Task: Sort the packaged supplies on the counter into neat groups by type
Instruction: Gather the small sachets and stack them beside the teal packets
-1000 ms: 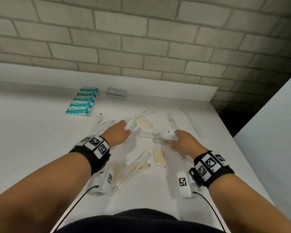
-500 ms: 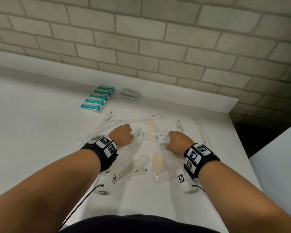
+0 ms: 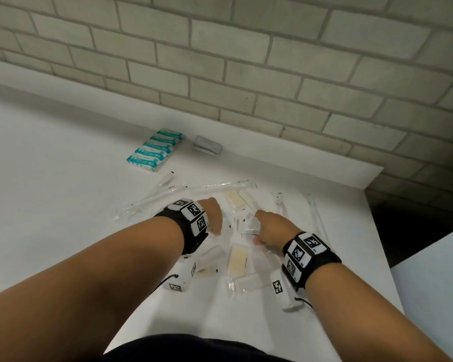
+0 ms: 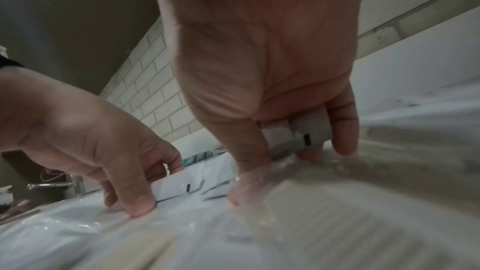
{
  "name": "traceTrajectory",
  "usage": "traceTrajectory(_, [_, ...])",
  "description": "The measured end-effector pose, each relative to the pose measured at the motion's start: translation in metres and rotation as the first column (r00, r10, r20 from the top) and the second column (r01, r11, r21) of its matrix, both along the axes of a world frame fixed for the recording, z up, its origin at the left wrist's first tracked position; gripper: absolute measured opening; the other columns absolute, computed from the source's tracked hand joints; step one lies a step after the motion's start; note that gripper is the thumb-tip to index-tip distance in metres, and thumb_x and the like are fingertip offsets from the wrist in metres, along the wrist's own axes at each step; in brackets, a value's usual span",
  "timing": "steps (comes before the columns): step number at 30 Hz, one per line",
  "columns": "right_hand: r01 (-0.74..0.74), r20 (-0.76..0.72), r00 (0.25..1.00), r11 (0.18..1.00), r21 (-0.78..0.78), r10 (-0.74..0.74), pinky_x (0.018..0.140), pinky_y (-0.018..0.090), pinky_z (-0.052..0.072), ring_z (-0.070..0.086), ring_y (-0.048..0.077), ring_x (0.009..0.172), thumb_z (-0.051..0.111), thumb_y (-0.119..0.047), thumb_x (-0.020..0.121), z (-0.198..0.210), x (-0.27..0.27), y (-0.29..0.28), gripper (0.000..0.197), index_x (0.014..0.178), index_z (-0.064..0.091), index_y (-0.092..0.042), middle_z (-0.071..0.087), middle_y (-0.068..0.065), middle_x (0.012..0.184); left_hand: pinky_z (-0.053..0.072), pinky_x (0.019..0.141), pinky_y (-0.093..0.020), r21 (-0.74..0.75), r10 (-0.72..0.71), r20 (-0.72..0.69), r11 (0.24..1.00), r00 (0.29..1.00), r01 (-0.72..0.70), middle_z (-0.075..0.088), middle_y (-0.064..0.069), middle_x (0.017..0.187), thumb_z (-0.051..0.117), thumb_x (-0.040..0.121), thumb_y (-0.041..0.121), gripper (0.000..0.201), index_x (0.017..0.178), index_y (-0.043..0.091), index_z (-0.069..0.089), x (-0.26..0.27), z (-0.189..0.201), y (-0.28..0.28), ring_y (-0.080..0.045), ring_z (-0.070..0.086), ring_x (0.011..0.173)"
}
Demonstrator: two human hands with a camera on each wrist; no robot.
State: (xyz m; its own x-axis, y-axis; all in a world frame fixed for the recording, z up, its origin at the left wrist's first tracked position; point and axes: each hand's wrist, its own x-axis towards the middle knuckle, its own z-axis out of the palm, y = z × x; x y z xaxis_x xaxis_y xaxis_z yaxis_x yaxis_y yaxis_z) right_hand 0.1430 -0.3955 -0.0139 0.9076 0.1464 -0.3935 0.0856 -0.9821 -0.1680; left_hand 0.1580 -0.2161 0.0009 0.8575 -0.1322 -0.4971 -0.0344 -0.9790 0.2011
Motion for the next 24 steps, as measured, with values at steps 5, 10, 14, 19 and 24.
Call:
traceTrajectory(5, [-0.027,0.042,0.998,0.978,-0.207,0.036,0.093,0.041,0.047,0.052,0.028,0.109,0.064,-0.026,0.083,-0.006,0.004,0.007,0.051,0.128,0.047,-0.011,0.047,0.010,0.121,0.043,0.093,-0.032,-0.121,0.044,-0.025,0.992,0.999,-0.047,0.057,-0.012,0.129,0.059,0.092,0.024,0.044,0.127,0.000,0.054,-0.004,-0.006,-0.007,-0.029,0.053,0.122])
traceTrajectory(10, [0.045,-0.033,0.998,0.982,-0.185,-0.052,0.094,0.039,0.047,0.058,0.027,0.107,0.066,-0.019,0.079,-0.007,0.009,0.010,0.045,0.121,0.052,-0.011,0.058,0.007,0.116,0.044,0.076,-0.028,-0.583,0.323,-0.044,0.760,0.946,-0.286,0.059,-0.009,0.117,0.065,0.085,0.022,0.035,0.116,0.010,0.055,-0.011,-0.009,-0.004,-0.023,0.057,0.100])
traceTrajectory(14, [0.002,-0.068,0.998,0.971,-0.241,-0.018,0.099,0.041,0.044,0.051,0.028,0.115,0.061,-0.021,0.082,-0.003,0.008,0.012,0.045,0.125,0.053,-0.014,0.052,0.008,0.124,0.052,0.074,-0.032,-0.862,0.465,-0.180,0.350,0.867,-0.367,0.069,-0.007,0.104,0.065,0.087,0.020,0.032,0.114,0.013,0.052,-0.019,0.000,0.005,-0.018,0.064,0.093])
traceTrajectory(19, [0.141,0.185,0.968,0.978,0.152,-0.169,0.083,0.039,0.050,0.056,0.022,0.091,0.052,-0.038,0.093,0.021,0.002,0.007,0.029,0.106,0.050,-0.013,0.057,0.006,0.105,0.054,0.081,-0.043,-0.910,0.486,-0.304,0.106,0.819,-0.401,0.061,-0.006,0.096,0.050,0.098,0.025,0.023,0.119,0.015,0.048,-0.030,0.011,0.022,-0.022,0.060,0.096])
traceTrajectory(24, [0.163,0.008,0.947,0.506,0.847,-0.320,0.071,0.036,0.056,0.065,0.020,0.081,0.060,-0.020,0.090,0.066,-0.014,0.032,0.017,0.107,0.058,-0.015,0.068,0.008,0.097,0.053,0.092,-0.046,-0.906,0.395,-0.423,-0.151,0.816,-0.396,0.068,-0.016,0.111,0.048,0.100,0.033,0.038,0.121,0.002,0.057,-0.034,0.022,0.021,-0.032,0.063,0.109])
